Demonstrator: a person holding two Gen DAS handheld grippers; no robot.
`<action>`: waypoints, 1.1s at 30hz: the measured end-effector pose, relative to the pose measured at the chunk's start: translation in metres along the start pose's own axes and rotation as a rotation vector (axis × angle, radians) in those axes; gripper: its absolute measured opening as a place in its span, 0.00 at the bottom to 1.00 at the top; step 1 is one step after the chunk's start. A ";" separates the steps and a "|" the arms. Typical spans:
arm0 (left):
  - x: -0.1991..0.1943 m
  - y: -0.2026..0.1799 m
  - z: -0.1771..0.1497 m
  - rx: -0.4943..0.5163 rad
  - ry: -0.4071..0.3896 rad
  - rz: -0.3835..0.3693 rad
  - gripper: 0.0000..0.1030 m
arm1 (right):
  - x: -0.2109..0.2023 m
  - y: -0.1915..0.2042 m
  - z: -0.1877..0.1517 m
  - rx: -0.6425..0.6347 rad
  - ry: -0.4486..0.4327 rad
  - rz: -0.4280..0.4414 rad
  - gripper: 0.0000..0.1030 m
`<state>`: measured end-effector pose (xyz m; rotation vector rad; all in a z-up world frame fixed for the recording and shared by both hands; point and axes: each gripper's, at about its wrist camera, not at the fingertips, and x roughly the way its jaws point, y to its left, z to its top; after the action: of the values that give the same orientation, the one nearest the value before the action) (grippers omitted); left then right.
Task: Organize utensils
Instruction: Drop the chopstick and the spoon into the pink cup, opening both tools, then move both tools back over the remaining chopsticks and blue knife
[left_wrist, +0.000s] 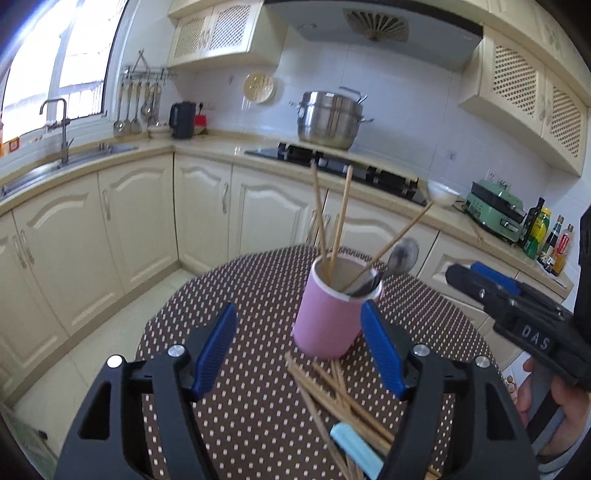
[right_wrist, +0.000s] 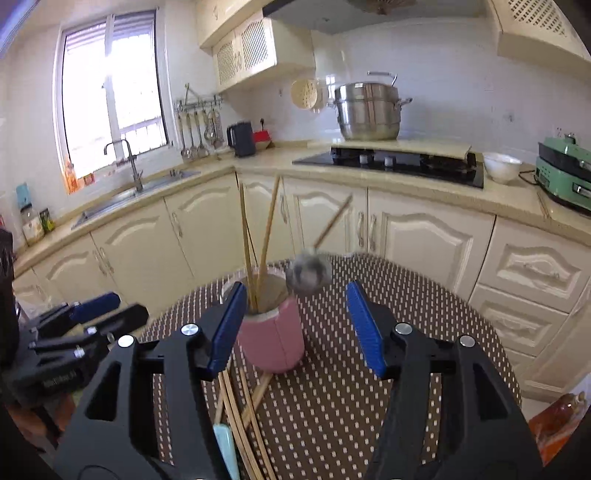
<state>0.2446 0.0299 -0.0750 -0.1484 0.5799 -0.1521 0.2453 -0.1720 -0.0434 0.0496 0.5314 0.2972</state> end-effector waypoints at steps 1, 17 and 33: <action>0.000 0.002 -0.005 -0.006 0.015 -0.003 0.66 | 0.002 0.001 -0.006 -0.010 0.020 -0.001 0.55; 0.030 0.020 -0.078 0.004 0.290 0.044 0.66 | 0.058 0.026 -0.089 -0.180 0.361 0.049 0.52; 0.072 0.003 -0.096 0.098 0.418 0.060 0.67 | 0.076 0.006 -0.102 -0.201 0.459 0.063 0.09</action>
<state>0.2515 0.0104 -0.1933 -0.0021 0.9906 -0.1538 0.2542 -0.1476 -0.1680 -0.2025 0.9536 0.4255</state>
